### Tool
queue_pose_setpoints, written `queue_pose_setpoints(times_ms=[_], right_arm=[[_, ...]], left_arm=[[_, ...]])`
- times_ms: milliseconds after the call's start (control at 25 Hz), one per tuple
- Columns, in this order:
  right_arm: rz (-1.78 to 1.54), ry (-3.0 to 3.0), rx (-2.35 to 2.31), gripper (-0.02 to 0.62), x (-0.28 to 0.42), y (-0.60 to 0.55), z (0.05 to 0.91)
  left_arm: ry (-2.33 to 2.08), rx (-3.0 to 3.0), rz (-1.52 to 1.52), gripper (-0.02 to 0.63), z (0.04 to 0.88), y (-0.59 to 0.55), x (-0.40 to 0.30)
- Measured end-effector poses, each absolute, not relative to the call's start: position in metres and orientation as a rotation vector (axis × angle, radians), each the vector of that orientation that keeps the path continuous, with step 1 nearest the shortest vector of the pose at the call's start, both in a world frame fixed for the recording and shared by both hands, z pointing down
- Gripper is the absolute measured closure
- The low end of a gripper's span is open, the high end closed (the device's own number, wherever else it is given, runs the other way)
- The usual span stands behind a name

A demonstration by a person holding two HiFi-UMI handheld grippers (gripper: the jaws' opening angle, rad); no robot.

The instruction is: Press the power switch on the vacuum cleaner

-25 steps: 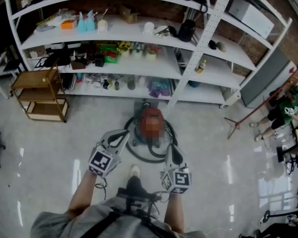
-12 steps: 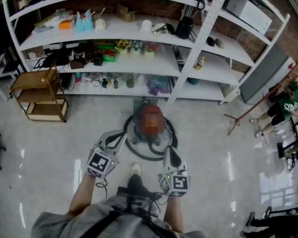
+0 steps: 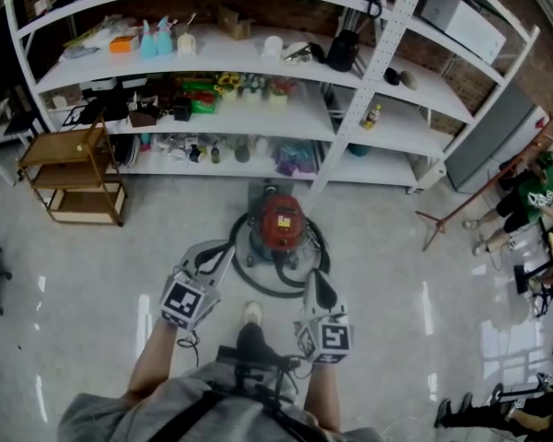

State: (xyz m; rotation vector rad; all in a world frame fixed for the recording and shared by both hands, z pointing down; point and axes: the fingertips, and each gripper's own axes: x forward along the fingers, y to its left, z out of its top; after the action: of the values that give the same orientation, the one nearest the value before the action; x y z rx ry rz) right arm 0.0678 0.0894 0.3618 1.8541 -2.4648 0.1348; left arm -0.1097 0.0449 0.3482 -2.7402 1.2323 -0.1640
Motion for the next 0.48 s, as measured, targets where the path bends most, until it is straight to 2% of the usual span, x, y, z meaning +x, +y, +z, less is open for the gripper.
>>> queue_pose_setpoints(times_ms=[480], right_arm=[[0.165, -2.463, 1.846, 0.588, 0.0637, 0.0868, 0.3659]], left_arm=[[1.238, -2.738, -0.168, 0.598, 0.347, 0.0426, -0.1124]])
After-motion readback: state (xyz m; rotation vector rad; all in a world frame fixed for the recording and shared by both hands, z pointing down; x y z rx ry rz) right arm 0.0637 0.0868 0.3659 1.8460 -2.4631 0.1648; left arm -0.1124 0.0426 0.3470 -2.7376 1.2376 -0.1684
